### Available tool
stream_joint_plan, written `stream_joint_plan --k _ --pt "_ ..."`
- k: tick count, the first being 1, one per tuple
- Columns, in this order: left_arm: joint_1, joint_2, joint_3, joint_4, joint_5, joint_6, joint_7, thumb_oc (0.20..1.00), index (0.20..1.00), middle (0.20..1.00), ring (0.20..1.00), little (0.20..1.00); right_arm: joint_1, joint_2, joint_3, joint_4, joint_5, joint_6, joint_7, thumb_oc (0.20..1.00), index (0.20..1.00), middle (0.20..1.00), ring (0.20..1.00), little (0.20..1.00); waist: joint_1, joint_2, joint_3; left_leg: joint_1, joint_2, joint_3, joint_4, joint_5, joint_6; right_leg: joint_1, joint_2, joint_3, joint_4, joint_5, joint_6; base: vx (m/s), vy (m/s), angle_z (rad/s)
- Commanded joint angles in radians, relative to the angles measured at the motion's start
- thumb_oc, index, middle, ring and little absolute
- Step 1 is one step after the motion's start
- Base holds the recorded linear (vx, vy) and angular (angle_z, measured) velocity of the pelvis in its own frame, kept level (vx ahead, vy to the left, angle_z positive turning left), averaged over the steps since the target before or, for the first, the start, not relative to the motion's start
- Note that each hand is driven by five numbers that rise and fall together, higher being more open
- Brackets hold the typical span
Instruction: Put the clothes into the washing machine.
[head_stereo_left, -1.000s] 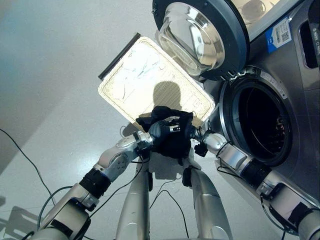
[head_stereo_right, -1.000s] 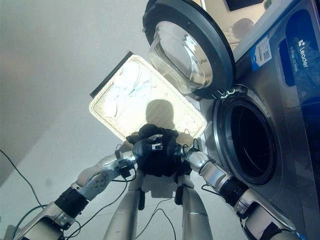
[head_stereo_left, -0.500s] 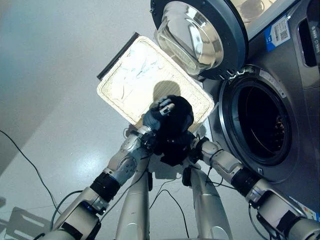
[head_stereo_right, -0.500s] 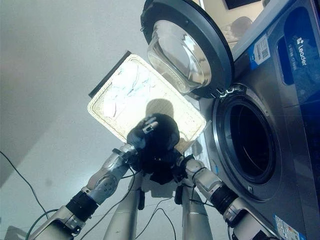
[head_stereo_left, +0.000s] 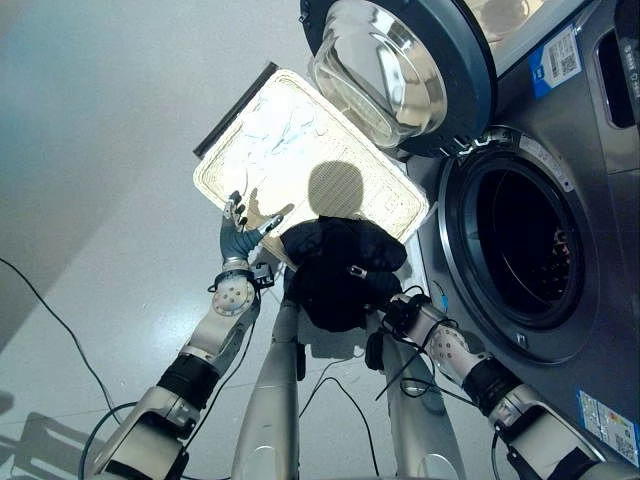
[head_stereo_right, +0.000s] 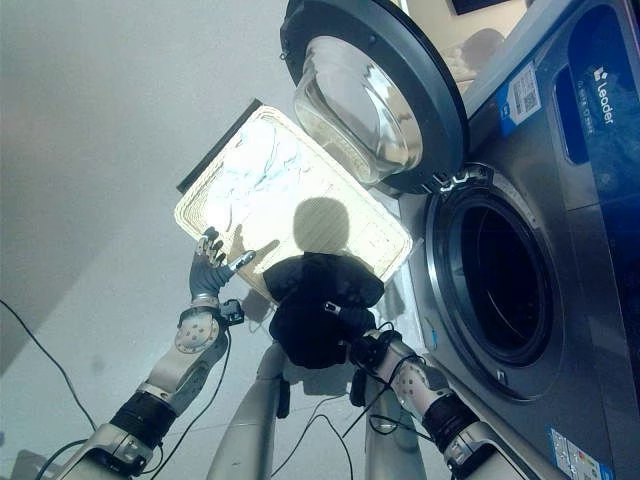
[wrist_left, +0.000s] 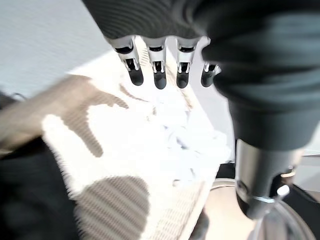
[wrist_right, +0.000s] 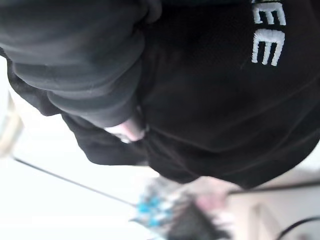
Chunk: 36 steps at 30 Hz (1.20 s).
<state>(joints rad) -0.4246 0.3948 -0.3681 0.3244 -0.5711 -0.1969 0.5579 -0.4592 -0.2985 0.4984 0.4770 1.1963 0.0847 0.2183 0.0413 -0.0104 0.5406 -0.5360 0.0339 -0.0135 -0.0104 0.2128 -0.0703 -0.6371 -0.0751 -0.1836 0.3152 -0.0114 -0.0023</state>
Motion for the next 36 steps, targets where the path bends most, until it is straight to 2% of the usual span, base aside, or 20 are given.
stream_joint_plan --k 1,4,5,7,11,16,17,18,22,23,24,25,28,29,30,31,32,33,34,36 --pt "-0.009 -0.050 0.032 -0.007 -0.099 -0.046 -0.055 1.000 1.000 1.000 1.000 1.000 0.033 0.030 -0.006 -0.089 0.086 -0.050 0.074 0.200 0.200 0.200 0.200 0.200 -0.032 0.037 -0.021 0.018 -0.077 0.081 0.040 -0.088 0.014 0.066 0.030 -0.018 -0.165 0.084 0.087 0.00 0.000 0.00" --pt "0.001 -0.057 0.037 -0.001 -0.152 -0.053 -0.073 1.000 1.000 1.000 1.000 1.000 0.041 0.036 -0.011 -0.093 0.097 -0.069 0.079 0.200 0.200 0.200 0.200 0.200 -0.034 0.039 -0.021 0.019 -0.076 0.083 0.038 -0.088 0.015 0.064 0.031 -0.016 -0.164 0.084 0.087 0.00 0.019 -0.04" --pt "0.030 -0.064 0.051 0.039 -0.210 -0.066 -0.100 1.000 1.000 1.000 1.000 1.000 0.059 0.049 -0.037 -0.112 0.155 -0.140 0.078 0.200 0.200 0.200 0.200 0.200 -0.040 0.044 -0.021 0.017 -0.074 0.087 0.034 -0.084 0.013 0.061 0.033 -0.010 -0.168 0.088 0.088 -0.01 0.032 -0.02" --pt "0.035 -0.063 0.054 0.053 -0.216 -0.075 -0.101 1.000 1.000 1.000 1.000 1.000 0.062 0.050 -0.046 -0.113 0.174 -0.155 0.071 0.200 0.200 0.200 0.200 0.200 -0.042 0.045 -0.021 0.019 -0.073 0.089 0.031 -0.083 0.013 0.061 0.033 -0.008 -0.168 0.088 0.089 0.00 0.003 -0.02" --pt "0.077 -0.058 0.082 0.152 -0.228 -0.093 -0.128 1.000 1.000 1.000 1.000 1.000 0.089 0.063 -0.141 -0.081 0.377 -0.300 0.032 0.200 0.200 0.200 0.200 0.200 -0.050 0.055 -0.021 0.024 -0.069 0.102 0.015 -0.082 0.012 0.059 0.034 0.002 -0.174 0.090 0.094 0.00 -0.004 -0.02" --pt "0.152 -0.071 0.082 0.233 -0.197 -0.077 -0.168 1.000 1.000 1.000 1.000 1.000 0.101 0.072 -0.263 -0.025 0.517 -0.428 0.022 0.200 0.200 0.200 0.200 0.200 -0.047 0.073 -0.021 0.021 -0.070 0.109 0.011 -0.089 0.017 0.051 0.029 0.012 -0.179 0.094 0.097 0.01 -0.069 -0.02" --pt "0.152 -0.071 0.082 0.233 -0.197 -0.077 -0.168 1.000 1.000 1.000 1.000 1.000 0.101 0.072 -0.263 -0.025 0.517 -0.428 0.022 0.200 0.200 0.200 0.200 0.200 -0.047 0.073 -0.021 0.021 -0.070 0.109 0.011 -0.089 0.017 0.051 0.029 0.012 -0.179 0.094 0.097 0.01 -0.134 -0.06" --pt "0.182 -0.071 0.072 0.255 -0.170 -0.068 -0.194 1.000 1.000 1.000 1.000 1.000 0.097 0.072 -0.319 -0.005 0.584 -0.478 0.030 0.200 0.200 0.200 0.200 0.200 -0.043 0.081 -0.021 0.016 -0.072 0.110 0.012 -0.091 0.019 0.046 0.027 0.012 -0.178 0.094 0.098 0.01 -0.139 -0.07" --pt "0.207 -0.055 0.060 0.276 -0.143 -0.053 -0.243 1.000 1.000 1.000 1.000 1.000 0.070 0.050 -0.416 0.017 0.697 -0.532 0.024 0.200 0.200 0.200 0.200 0.200 -0.039 0.092 -0.021 0.002 -0.071 0.113 0.017 -0.094 0.020 0.034 0.024 0.010 -0.171 0.093 0.100 0.01 -0.151 -0.05" --pt "0.222 -0.041 0.062 0.282 -0.130 -0.049 -0.270 1.000 1.000 1.000 1.000 1.000 0.055 0.026 -0.493 0.030 0.776 -0.567 0.022 0.200 0.200 0.200 0.200 0.200 -0.036 0.099 -0.021 -0.005 -0.070 0.115 0.022 -0.096 0.018 0.029 0.022 0.009 -0.164 0.088 0.102 0.03 -0.254 -0.04" --pt "0.238 -0.022 0.067 0.276 -0.135 -0.052 -0.294 1.000 1.000 1.000 1.000 1.000 0.040 0.003 -0.584 0.018 0.776 -0.628 -0.043 0.200 0.200 0.200 0.200 0.200 -0.036 0.104 -0.021 -0.009 -0.070 0.113 0.026 -0.101 0.017 0.025 0.022 0.009 -0.158 0.084 0.103 0.01 -0.216 -0.03" --pt "0.232 -0.021 0.068 0.276 -0.135 -0.051 -0.294 1.000 1.000 1.000 1.000 1.000 0.035 0.002 -0.586 0.018 0.776 -0.629 -0.044 0.200 0.200 0.200 0.200 0.200 -0.035 0.104 -0.021 -0.020 -0.069 0.114 0.027 -0.095 0.017 0.016 0.022 0.009 -0.160 0.091 0.101 0.04 -0.173 -0.04" --pt "0.265 0.015 0.078 0.243 -0.146 -0.040 -0.312 1.000 1.000 1.000 1.000 1.000 0.018 -0.042 -0.727 -0.012 0.776 -0.805 -0.145 0.200 0.200 0.200 0.200 0.200 -0.037 0.113 -0.021 -0.011 -0.068 0.109 0.036 -0.114 0.016 0.022 0.025 0.013 -0.149 0.074 0.102 0.06 -0.150 -0.05" --pt "0.285 0.038 0.084 0.222 -0.154 -0.037 -0.325 1.000 1.000 1.000 1.000 1.000 0.010 -0.071 -0.810 -0.034 0.776 -0.932 -0.204 0.200 0.200 0.200 0.200 0.200 -0.038 0.115 -0.021 -0.011 -0.068 0.103 0.045 -0.123 0.015 0.024 0.027 0.016 -0.145 0.070 0.100 0.06 -0.152 -0.05" --pt "0.295 0.050 0.086 0.211 -0.159 -0.035 -0.331 1.000 1.000 1.000 1.000 1.000 0.007 -0.084 -0.846 -0.054 0.776 -1.012 -0.230 0.200 0.200 0.200 0.200 0.200 -0.039 0.116 -0.021 -0.011 -0.067 0.101 0.051 -0.128 0.015 0.023 0.029 0.016 -0.142 0.068 0.099 0.07 -0.181 -0.05" --pt "0.302 0.067 0.085 0.203 -0.171 -0.034 -0.338 1.000 1.000 1.000 1.000 1.000 0.004 -0.095 -0.895 -0.080 0.776 -1.132 -0.270 0.200 0.200 0.200 0.200 0.200 -0.043 0.117 -0.021 -0.012 -0.067 0.097 0.059 -0.133 0.014 0.023 0.031 0.016 -0.136 0.064 0.097 0.05 -0.122 -0.05" --pt "0.304 0.072 0.085 0.201 -0.174 -0.034 -0.342 1.000 1.000 1.000 1.000 1.000 0.007 -0.103 -0.909 -0.080 0.776 -1.183 -0.290 0.200 0.200 0.200 0.200 0.200 -0.042 0.117 -0.021 -0.013 -0.066 0.095 0.063 -0.136 0.014 0.022 0.032 0.016 -0.134 0.062 0.096 0.04 -0.138 -0.08" --pt "0.306 0.081 0.086 0.194 -0.178 -0.030 -0.351 1.000 1.000 1.000 1.000 1.000 0.004 -0.120 -0.948 -0.090 0.776 -1.281 -0.331 0.200 0.200 0.200 0.200 0.200 -0.045 0.117 -0.021 -0.020 -0.065 0.094 0.075 -0.140 0.012 0.016 0.034 0.018 -0.126 0.062 0.093 0.03 -0.105 -0.05" --pt "0.306 0.083 0.083 0.189 -0.176 -0.025 -0.350 1.000 1.000 1.000 1.000 1.000 0.001 -0.132 -0.964 -0.088 0.776 -1.326 -0.354 0.200 0.200 0.200 0.200 0.200 -0.048 0.117 -0.021 -0.021 -0.065 0.092 0.081 -0.143 0.011 0.016 0.035 0.019 -0.122 0.059 0.092 0.01 -0.112 -0.04" --pt "0.292 0.084 0.073 0.176 -0.168 -0.004 -0.341 1.000 1.000 1.000 1.000 1.000 -0.015 -0.170 -0.993 -0.071 0.755 -1.431 -0.379 0.595 0.595 0.595 0.595 0.595 -0.050 0.118 -0.021 -0.040 -0.063 0.092 0.093 -0.138 0.010 0.000 0.034 0.015 -0.112 0.064 0.089 0.02 -0.093 -0.07"
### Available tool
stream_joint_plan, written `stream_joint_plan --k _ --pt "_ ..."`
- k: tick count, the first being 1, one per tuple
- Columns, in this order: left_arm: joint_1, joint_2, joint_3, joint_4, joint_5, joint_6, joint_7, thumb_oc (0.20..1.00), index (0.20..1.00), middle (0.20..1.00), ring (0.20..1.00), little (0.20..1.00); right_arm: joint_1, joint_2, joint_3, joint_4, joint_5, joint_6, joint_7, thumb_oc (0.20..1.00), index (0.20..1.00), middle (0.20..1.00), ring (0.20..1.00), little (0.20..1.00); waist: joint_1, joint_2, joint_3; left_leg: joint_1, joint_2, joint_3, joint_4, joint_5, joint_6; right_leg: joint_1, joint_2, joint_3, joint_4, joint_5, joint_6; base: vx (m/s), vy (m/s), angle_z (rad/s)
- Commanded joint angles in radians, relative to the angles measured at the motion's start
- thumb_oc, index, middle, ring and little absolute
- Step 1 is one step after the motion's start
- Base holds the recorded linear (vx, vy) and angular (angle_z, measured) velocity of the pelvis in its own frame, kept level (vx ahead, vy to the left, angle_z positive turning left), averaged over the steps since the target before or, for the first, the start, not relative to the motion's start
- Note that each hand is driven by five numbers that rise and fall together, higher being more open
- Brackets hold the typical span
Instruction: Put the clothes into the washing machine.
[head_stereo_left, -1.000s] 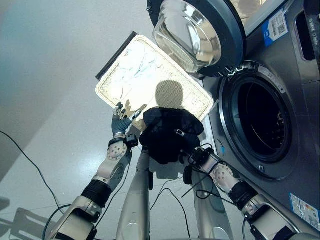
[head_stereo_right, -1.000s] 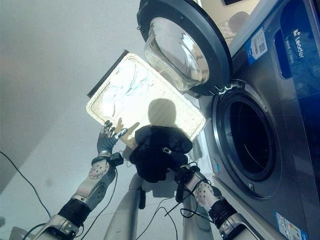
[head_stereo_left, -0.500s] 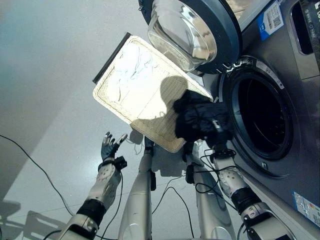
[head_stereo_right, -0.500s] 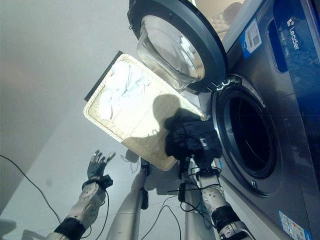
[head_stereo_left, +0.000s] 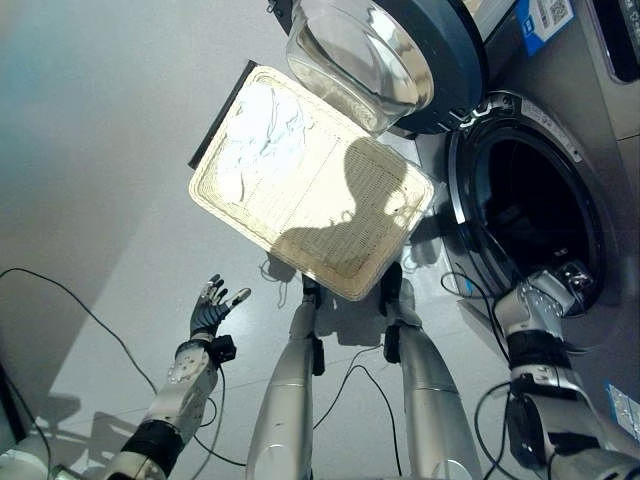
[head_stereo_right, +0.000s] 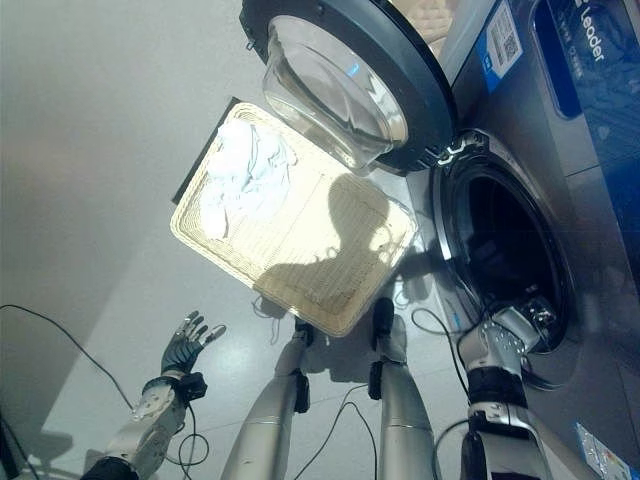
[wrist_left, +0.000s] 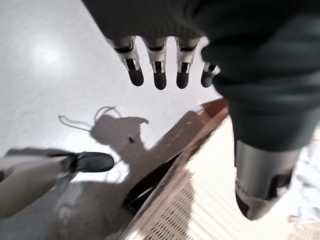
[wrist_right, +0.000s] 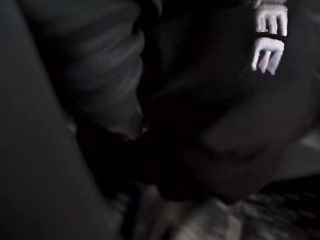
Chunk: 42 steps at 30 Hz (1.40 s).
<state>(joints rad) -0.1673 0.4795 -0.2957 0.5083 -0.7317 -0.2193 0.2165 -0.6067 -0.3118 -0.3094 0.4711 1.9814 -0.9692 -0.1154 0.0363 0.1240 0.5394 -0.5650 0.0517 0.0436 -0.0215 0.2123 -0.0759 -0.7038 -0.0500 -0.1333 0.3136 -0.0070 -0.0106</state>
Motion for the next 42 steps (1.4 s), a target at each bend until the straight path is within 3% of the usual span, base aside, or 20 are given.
stream_joint_plan --k 1,2,3,6,7,8,9,14,16,19,22,23,27,32,38,42 --pt "0.032 0.000 -0.001 -0.010 -0.007 0.020 0.002 1.000 1.000 1.000 1.000 1.000 0.130 -0.165 -0.189 -0.065 -0.039 -0.387 -0.057 0.733 0.733 0.733 0.733 0.733 -0.045 -0.016 -0.019 -0.015 -0.081 0.034 0.106 -0.137 0.016 0.063 0.010 -0.035 -0.108 0.061 0.096 0.05 -0.081 -0.11" --pt "0.026 -0.010 -0.011 -0.006 -0.002 0.027 0.004 1.000 1.000 1.000 1.000 1.000 0.118 -0.213 -0.202 -0.064 -0.101 -0.361 -0.089 1.000 1.000 1.000 1.000 1.000 -0.048 -0.013 -0.019 -0.024 -0.084 0.026 0.121 -0.138 0.013 0.055 0.012 -0.030 -0.096 0.059 0.092 0.03 -0.034 -0.06" --pt "0.026 -0.010 -0.011 -0.006 -0.002 0.027 0.004 1.000 1.000 1.000 1.000 1.000 0.118 -0.213 -0.202 -0.064 -0.101 -0.361 -0.089 1.000 1.000 1.000 1.000 1.000 -0.048 -0.013 -0.019 -0.024 -0.084 0.026 0.121 -0.138 0.013 0.055 0.012 -0.030 -0.096 0.059 0.092 0.05 -0.025 -0.05" --pt "0.011 -0.034 -0.028 0.016 0.004 0.030 0.007 1.000 1.000 1.000 1.000 1.000 0.091 -0.236 -0.186 -0.108 -0.026 -0.232 -0.038 1.000 1.000 1.000 1.000 1.000 -0.049 -0.003 -0.019 -0.034 -0.086 0.025 0.124 -0.129 0.012 0.043 0.009 -0.027 -0.085 0.057 0.087 0.04 0.003 -0.02" --pt "0.009 -0.045 -0.029 0.031 0.005 0.027 -0.001 1.000 1.000 1.000 1.000 1.000 0.082 -0.219 -0.189 -0.131 -0.009 -0.144 -0.004 1.000 1.000 1.000 1.000 1.000 -0.048 0.002 -0.019 -0.034 -0.088 0.024 0.126 -0.127 0.011 0.041 0.007 -0.026 -0.083 0.056 0.085 0.03 0.004 0.00" --pt "0.007 -0.048 -0.032 0.041 0.006 0.024 -0.007 1.000 1.000 1.000 1.000 1.000 0.076 -0.210 -0.185 -0.135 -0.009 -0.113 0.002 1.000 1.000 1.000 1.000 1.000 -0.047 0.004 -0.019 -0.035 -0.090 0.022 0.127 -0.126 0.012 0.041 0.006 -0.027 -0.081 0.054 0.084 0.05 -0.005 0.01" --pt "0.007 -0.057 -0.045 0.048 0.010 0.025 -0.013 1.000 1.000 1.000 1.000 1.000 0.055 -0.185 -0.167 -0.158 -0.009 -0.019 0.039 1.000 1.000 1.000 1.000 1.000 -0.041 0.012 -0.019 -0.037 -0.093 0.021 0.131 -0.125 0.015 0.040 0.002 -0.029 -0.078 0.052 0.078 0.04 -0.014 0.01" --pt "0.004 -0.061 -0.072 0.041 0.014 0.032 -0.005 1.000 1.000 1.000 1.000 1.000 0.021 -0.188 -0.086 -0.090 -0.009 0.029 0.113 1.000 1.000 1.000 1.000 1.000 -0.028 0.023 -0.019 -0.042 -0.098 0.018 0.130 -0.118 0.016 0.038 -0.004 -0.038 -0.081 0.051 0.073 0.01 -0.009 0.02" --pt "-0.002 -0.059 -0.077 0.032 0.008 0.042 -0.004 1.000 1.000 1.000 1.000 1.000 0.008 -0.212 -0.046 -0.017 -0.040 0.085 0.148 1.000 1.000 1.000 1.000 1.000 -0.024 0.027 -0.019 -0.046 -0.098 0.019 0.130 -0.117 0.015 0.033 -0.002 -0.039 -0.078 0.050 0.073 0.00 0.004 0.02" --pt "-0.010 -0.062 -0.082 0.025 0.008 0.048 0.002 1.000 1.000 1.000 1.000 1.000 -0.010 -0.213 -0.001 0.017 -0.183 0.154 0.103 1.000 1.000 1.000 1.000 1.000 -0.021 0.028 -0.019 -0.054 -0.098 0.019 0.132 -0.114 0.015 0.029 0.000 -0.038 -0.078 0.048 0.072 0.00 0.006 0.04" --pt "-0.020 -0.060 -0.082 0.021 0.003 0.045 0.008 1.000 1.000 1.000 1.000 1.000 0.035 -0.177 0.061 0.074 -0.245 0.304 0.164 1.000 1.000 1.000 1.000 1.000 -0.022 0.020 -0.019 -0.052 -0.096 0.021 0.128 -0.118 0.016 0.028 0.003 -0.042 -0.075 0.042 0.075 0.00 0.000 0.00" --pt "-0.025 -0.061 -0.077 0.016 0.004 0.045 0.010 1.000 1.000 1.000 1.000 1.000 0.049 -0.163 0.079 0.084 -0.247 0.310 0.191 1.000 1.000 1.000 1.000 1.000 -0.022 0.017 -0.019 -0.065 -0.095 0.021 0.128 -0.109 0.017 0.016 0.006 -0.042 -0.077 0.052 0.074 0.00 0.000 0.00" --pt "-0.024 -0.064 -0.073 0.012 0.012 0.025 0.009 1.000 1.000 1.000 1.000 1.000 0.122 -0.101 0.133 0.131 -0.191 0.385 0.302 1.000 1.000 1.000 1.000 1.000 -0.023 0.005 -0.019 -0.069 -0.093 0.021 0.125 -0.105 0.017 0.014 0.007 -0.044 -0.078 0.055 0.074 -0.01 0.006 0.02" --pt "-0.033 -0.075 -0.077 0.009 0.021 -0.034 0.032 1.000 1.000 1.000 1.000 1.000 0.170 -0.024 0.194 0.217 -0.044 0.536 0.452 1.000 1.000 1.000 1.000 1.000 -0.020 -0.008 -0.019 -0.067 -0.088 0.019 0.111 -0.105 0.016 0.018 0.011 -0.045 -0.084 0.054 0.077 -0.01 0.043 0.07" --pt "-0.051 -0.086 -0.067 -0.012 0.048 -0.090 0.106 1.000 1.000 1.000 1.000 1.000 0.217 0.069 0.264 0.192 -0.028 0.595 0.470 1.000 1.000 1.000 1.000 1.000 -0.025 -0.028 -0.019 -0.073 -0.082 0.022 0.093 -0.090 0.019 0.013 0.018 -0.042 -0.097 0.069 0.077 -0.03 0.075 0.06" --pt "-0.053 -0.099 -0.064 -0.021 0.067 -0.118 0.129 1.000 1.000 1.000 1.000 1.000 0.257 0.119 0.323 0.156 -0.052 0.555 0.477 1.000 1.000 1.000 1.000 1.000 -0.029 -0.039 -0.019 -0.064 -0.079 0.024 0.083 -0.086 0.022 0.021 0.021 -0.036 -0.106 0.074 0.077 -0.04 0.145 0.00"
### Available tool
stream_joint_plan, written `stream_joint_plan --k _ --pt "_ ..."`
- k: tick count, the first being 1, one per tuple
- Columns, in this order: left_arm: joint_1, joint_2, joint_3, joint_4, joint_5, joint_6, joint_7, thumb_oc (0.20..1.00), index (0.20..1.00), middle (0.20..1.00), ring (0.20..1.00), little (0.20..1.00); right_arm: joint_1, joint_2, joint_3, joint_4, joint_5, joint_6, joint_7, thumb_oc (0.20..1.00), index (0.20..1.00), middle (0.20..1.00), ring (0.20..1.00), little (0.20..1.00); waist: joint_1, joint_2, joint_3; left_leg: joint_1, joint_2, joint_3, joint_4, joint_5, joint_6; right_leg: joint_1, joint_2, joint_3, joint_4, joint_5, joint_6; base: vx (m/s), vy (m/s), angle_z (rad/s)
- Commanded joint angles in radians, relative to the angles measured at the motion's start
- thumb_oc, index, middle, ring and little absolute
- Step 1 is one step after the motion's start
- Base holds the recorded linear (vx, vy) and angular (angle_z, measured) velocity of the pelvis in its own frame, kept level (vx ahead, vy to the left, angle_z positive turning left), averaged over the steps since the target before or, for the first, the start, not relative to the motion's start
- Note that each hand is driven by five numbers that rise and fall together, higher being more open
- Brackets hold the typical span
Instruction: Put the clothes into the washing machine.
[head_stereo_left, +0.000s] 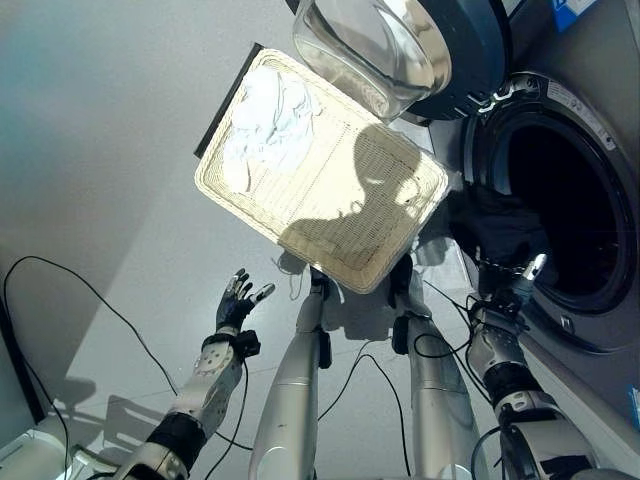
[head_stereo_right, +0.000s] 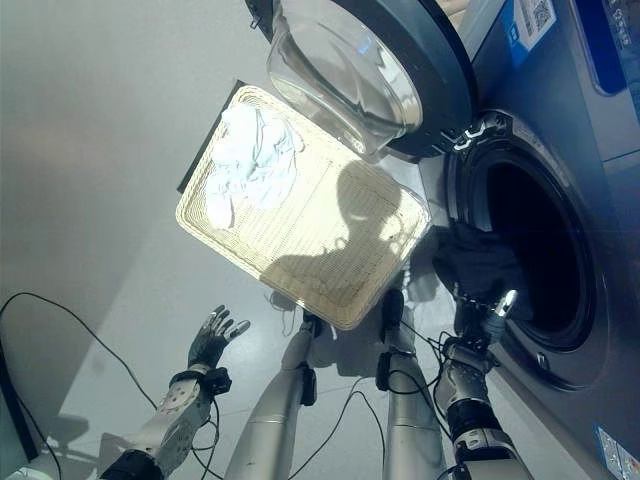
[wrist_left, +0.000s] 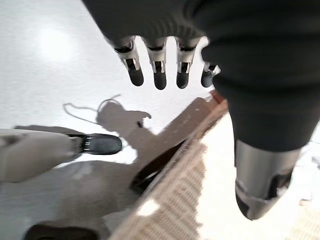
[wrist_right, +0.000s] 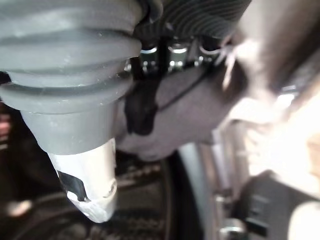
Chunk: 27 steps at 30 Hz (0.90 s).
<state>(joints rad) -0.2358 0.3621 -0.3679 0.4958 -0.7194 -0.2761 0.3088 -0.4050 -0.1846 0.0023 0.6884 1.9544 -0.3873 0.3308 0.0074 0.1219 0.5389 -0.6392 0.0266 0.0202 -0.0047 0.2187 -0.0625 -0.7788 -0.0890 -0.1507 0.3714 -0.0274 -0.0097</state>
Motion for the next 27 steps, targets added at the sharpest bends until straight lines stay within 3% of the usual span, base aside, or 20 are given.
stream_joint_plan --k 1,6,12,14,15,17,22,27 --pt "0.013 0.014 0.009 -0.008 0.054 -0.062 0.038 1.000 1.000 1.000 1.000 1.000 0.059 -0.002 0.020 -0.064 -0.040 -0.027 0.022 1.000 1.000 1.000 1.000 1.000 -0.001 -0.039 -0.019 0.014 -0.054 0.048 0.062 -0.092 0.010 0.100 0.062 -0.017 -0.168 0.096 0.076 -0.05 0.157 0.03" --pt "0.009 -0.001 0.007 0.002 0.049 -0.064 0.036 1.000 1.000 1.000 1.000 1.000 0.070 0.004 0.036 -0.061 -0.066 -0.055 -0.004 1.000 1.000 1.000 1.000 1.000 0.000 -0.047 -0.019 0.046 -0.054 0.054 0.038 -0.090 0.014 0.130 0.057 -0.017 -0.192 0.104 0.085 -0.04 0.118 -0.01" --pt "-0.005 0.009 0.039 0.032 0.037 -0.048 0.015 1.000 1.000 1.000 1.000 1.000 0.000 -0.065 -0.081 -0.050 0.018 -0.103 -0.013 1.000 1.000 1.000 1.000 1.000 0.014 -0.051 -0.019 0.072 -0.062 0.051 0.013 -0.087 0.020 0.154 0.044 -0.017 -0.224 0.129 0.104 -0.03 0.062 0.04" --pt "-0.005 0.020 0.048 0.037 0.038 -0.037 0.007 1.000 1.000 1.000 1.000 1.000 -0.035 -0.096 -0.143 -0.056 0.018 -0.114 -0.032 0.881 0.881 0.881 0.881 0.881 0.023 -0.050 -0.019 0.081 -0.068 0.042 0.012 -0.095 0.024 0.163 0.040 -0.021 -0.226 0.130 0.110 0.00 0.010 0.04" --pt "-0.002 0.026 0.047 0.036 0.040 -0.031 0.007 1.000 1.000 1.000 1.000 1.000 -0.042 -0.106 -0.155 -0.057 0.018 -0.115 -0.037 0.878 0.878 0.878 0.878 0.878 0.026 -0.050 -0.019 0.092 -0.070 0.039 0.011 -0.104 0.025 0.173 0.039 -0.022 -0.224 0.121 0.113 -0.01 -0.008 0.05" --pt "-0.004 0.039 0.052 0.029 0.041 -0.012 0.008 1.000 1.000 1.000 1.000 1.000 -0.073 -0.142 -0.172 -0.050 0.016 -0.135 -0.042 1.000 1.000 1.000 1.000 1.000 0.035 -0.050 -0.019 0.096 -0.076 0.032 0.012 -0.108 0.029 0.175 0.036 -0.027 -0.221 0.122 0.115 -0.01 -0.017 0.05" --pt "-0.013 0.053 0.063 0.020 0.039 0.007 -0.002 1.000 1.000 1.000 1.000 1.000 -0.116 -0.190 -0.180 -0.060 -0.119 -0.198 -0.112 1.000 1.000 1.000 1.000 1.000 0.041 -0.047 -0.019 0.086 -0.082 0.025 0.015 -0.101 0.032 0.168 0.032 -0.034 -0.227 0.135 0.113 -0.02 -0.009 0.00" --pt "-0.003 0.039 0.063 0.022 0.054 0.000 -0.011 1.000 1.000 1.000 1.000 1.000 -0.093 -0.183 -0.161 -0.111 -0.224 -0.236 -0.148 1.000 1.000 1.000 1.000 1.000 0.036 -0.047 -0.019 0.084 -0.084 0.027 0.025 -0.104 0.034 0.171 0.029 -0.036 -0.226 0.131 0.110 0.00 0.000 0.00"
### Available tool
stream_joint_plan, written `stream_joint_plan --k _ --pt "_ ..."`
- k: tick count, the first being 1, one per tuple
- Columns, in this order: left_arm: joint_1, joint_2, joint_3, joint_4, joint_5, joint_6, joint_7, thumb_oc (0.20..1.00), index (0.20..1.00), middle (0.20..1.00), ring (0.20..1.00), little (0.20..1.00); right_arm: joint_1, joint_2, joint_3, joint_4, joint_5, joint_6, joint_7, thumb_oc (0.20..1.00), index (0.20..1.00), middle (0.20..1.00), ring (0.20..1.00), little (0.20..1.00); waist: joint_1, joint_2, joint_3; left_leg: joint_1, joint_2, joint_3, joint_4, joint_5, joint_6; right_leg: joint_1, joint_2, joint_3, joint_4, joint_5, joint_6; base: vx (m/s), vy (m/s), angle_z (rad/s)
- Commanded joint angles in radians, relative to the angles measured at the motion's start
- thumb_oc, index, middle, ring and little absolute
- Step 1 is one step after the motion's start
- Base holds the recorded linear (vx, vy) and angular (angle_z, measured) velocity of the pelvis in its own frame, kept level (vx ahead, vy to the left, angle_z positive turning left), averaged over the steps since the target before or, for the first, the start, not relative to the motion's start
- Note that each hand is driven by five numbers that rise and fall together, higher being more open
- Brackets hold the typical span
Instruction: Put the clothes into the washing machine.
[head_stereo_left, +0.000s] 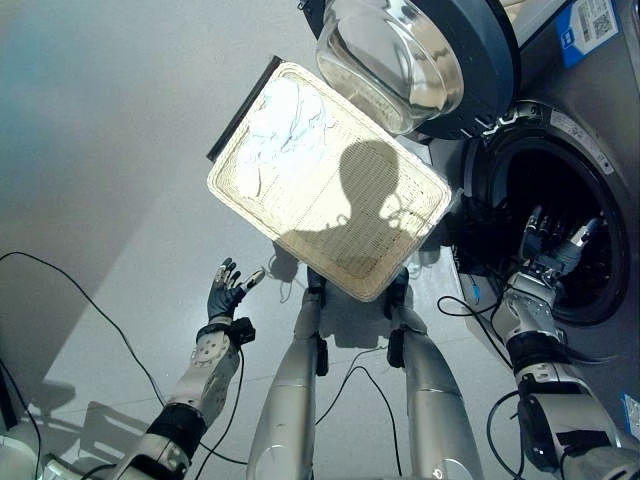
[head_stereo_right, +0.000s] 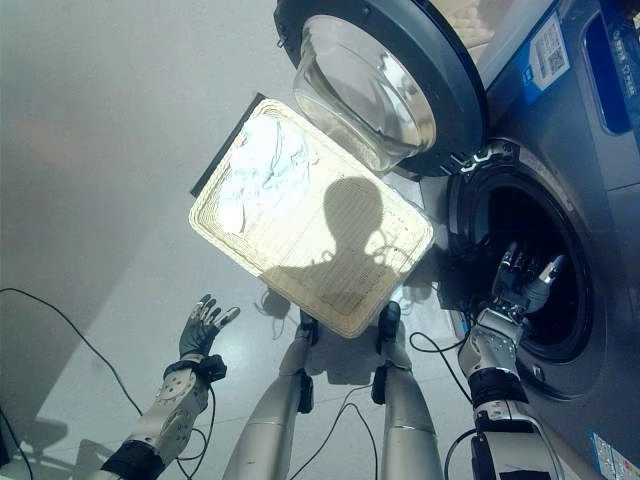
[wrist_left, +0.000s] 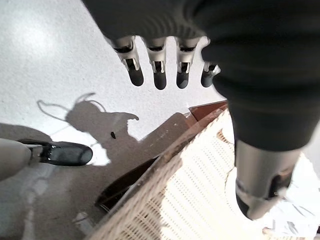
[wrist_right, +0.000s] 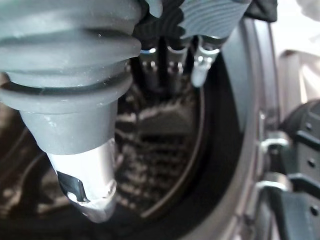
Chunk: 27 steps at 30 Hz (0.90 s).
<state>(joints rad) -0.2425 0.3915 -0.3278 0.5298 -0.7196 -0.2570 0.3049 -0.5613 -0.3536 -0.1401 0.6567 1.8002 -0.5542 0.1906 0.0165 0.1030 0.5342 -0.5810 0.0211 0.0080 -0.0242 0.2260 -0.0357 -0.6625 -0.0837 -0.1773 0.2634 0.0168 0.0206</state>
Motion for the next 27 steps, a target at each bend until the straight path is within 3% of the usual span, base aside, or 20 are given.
stream_joint_plan --k 1,8,9,12,18,21,22,27 --pt "0.004 0.009 0.023 -0.011 0.054 -0.019 -0.010 1.000 1.000 1.000 1.000 1.000 0.066 -0.013 -0.018 -0.084 -0.072 -0.068 -0.009 1.000 1.000 1.000 1.000 1.000 0.026 -0.028 -0.014 0.026 -0.078 0.040 0.046 -0.112 0.007 0.055 0.024 -0.009 -0.117 0.086 0.080 0.00 0.000 0.00" --pt "0.012 -0.008 0.016 -0.012 0.061 -0.022 -0.005 1.000 1.000 1.000 1.000 1.000 0.136 0.050 0.047 -0.134 -0.213 -0.054 -0.046 1.000 1.000 1.000 1.000 1.000 0.013 -0.028 -0.014 0.020 -0.078 0.049 0.045 -0.109 0.010 0.049 0.026 -0.006 -0.115 0.085 0.076 0.00 0.023 -0.01" --pt "0.035 -0.019 0.013 -0.023 0.071 -0.028 0.010 1.000 1.000 1.000 1.000 1.000 0.193 0.085 0.115 -0.174 -0.373 -0.043 -0.090 1.000 1.000 1.000 1.000 1.000 0.005 -0.029 -0.014 0.028 -0.077 0.054 0.040 -0.112 0.010 0.055 0.027 -0.001 -0.116 0.079 0.075 -0.01 0.042 -0.04" --pt "0.075 -0.040 0.024 -0.034 0.097 -0.038 0.017 1.000 1.000 1.000 1.000 1.000 0.309 0.116 0.226 -0.230 -0.554 -0.022 -0.097 1.000 1.000 1.000 1.000 1.000 -0.008 -0.035 -0.014 0.023 -0.076 0.062 0.041 -0.108 0.011 0.048 0.031 0.011 -0.119 0.082 0.069 -0.02 0.060 -0.04" --pt "0.116 -0.094 0.037 0.050 0.138 -0.084 0.001 1.000 1.000 1.000 1.000 1.000 0.441 0.078 0.369 -0.185 -0.774 0.022 -0.083 1.000 1.000 1.000 1.000 1.000 -0.038 -0.045 -0.014 0.012 -0.080 0.088 0.055 -0.112 0.011 0.034 0.036 0.035 -0.137 0.092 0.070 -0.02 0.103 -0.10" --pt "0.105 -0.113 0.034 0.125 0.143 -0.111 -0.021 1.000 1.000 1.000 1.000 1.000 0.439 0.066 0.373 -0.093 -0.753 0.071 -0.065 1.000 1.000 1.000 1.000 1.000 -0.046 -0.044 -0.014 0.009 -0.082 0.101 0.058 -0.115 0.011 0.032 0.033 0.046 -0.147 0.098 0.074 -0.02 0.122 -0.19" --pt "0.093 -0.122 0.033 0.164 0.144 -0.119 -0.032 1.000 1.000 1.000 1.000 1.000 0.432 0.068 0.359 -0.029 -0.702 0.115 -0.037 1.000 1.000 1.000 1.000 1.000 -0.048 -0.039 -0.014 0.008 -0.083 0.109 0.058 -0.117 0.010 0.031 0.032 0.052 -0.151 0.099 0.076 -0.01 0.072 -0.20" --pt "0.051 -0.141 0.019 0.224 0.146 -0.129 -0.036 1.000 1.000 1.000 1.000 1.000 0.381 0.081 0.299 0.130 -0.565 0.210 -0.015 1.000 1.000 1.000 1.000 1.000 -0.050 -0.019 -0.014 -0.014 -0.093 0.126 0.081 -0.126 0.012 0.011 0.024 0.063 -0.139 0.095 0.079 0.00 0.049 -0.17"
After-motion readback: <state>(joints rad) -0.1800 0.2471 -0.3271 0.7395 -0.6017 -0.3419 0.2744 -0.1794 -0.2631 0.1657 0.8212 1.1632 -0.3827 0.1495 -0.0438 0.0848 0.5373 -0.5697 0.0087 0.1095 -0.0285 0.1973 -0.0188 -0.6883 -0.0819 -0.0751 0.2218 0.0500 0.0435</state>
